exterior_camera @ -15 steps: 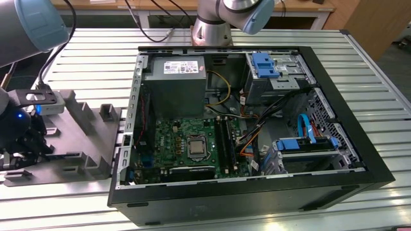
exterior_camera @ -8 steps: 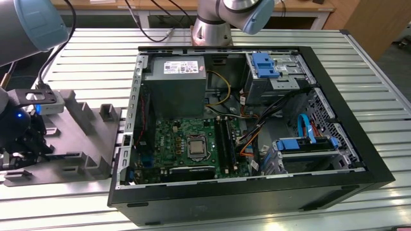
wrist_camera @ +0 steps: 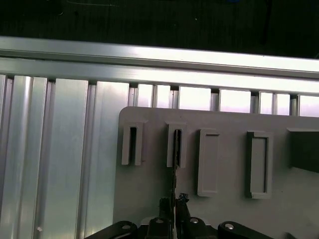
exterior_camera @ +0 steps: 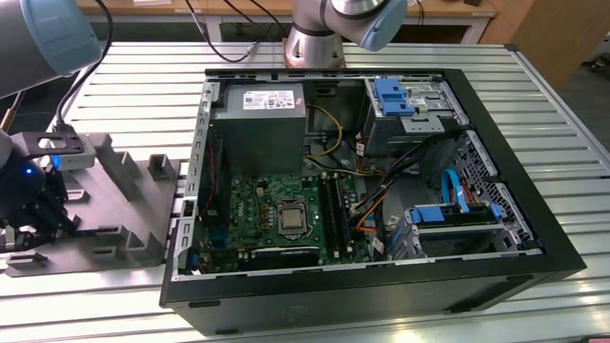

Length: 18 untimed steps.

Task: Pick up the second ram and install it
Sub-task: 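Pick up the second ram and move it above second insertion slot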

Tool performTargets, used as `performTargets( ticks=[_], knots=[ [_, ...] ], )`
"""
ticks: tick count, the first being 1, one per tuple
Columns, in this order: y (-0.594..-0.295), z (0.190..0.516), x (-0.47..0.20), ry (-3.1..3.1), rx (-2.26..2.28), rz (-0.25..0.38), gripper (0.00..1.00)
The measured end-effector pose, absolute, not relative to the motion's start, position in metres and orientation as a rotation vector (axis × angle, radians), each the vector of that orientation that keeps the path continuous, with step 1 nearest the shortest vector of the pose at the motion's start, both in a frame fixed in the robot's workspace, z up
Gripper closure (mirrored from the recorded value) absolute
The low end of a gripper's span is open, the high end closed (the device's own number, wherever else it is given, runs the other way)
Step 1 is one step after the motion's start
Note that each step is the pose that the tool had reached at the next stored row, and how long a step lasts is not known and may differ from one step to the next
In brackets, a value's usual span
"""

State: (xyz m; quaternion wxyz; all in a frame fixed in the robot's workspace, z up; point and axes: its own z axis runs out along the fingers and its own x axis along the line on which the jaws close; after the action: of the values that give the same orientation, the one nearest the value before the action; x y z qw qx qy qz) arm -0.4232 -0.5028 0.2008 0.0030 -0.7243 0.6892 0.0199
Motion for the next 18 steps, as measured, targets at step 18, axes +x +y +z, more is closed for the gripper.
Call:
performTargets(
  ticks=[18],
  knots=[
    [-0.5028,0.2012,-0.4233,2.161,-2.271,0.062,0.89]
  ],
)
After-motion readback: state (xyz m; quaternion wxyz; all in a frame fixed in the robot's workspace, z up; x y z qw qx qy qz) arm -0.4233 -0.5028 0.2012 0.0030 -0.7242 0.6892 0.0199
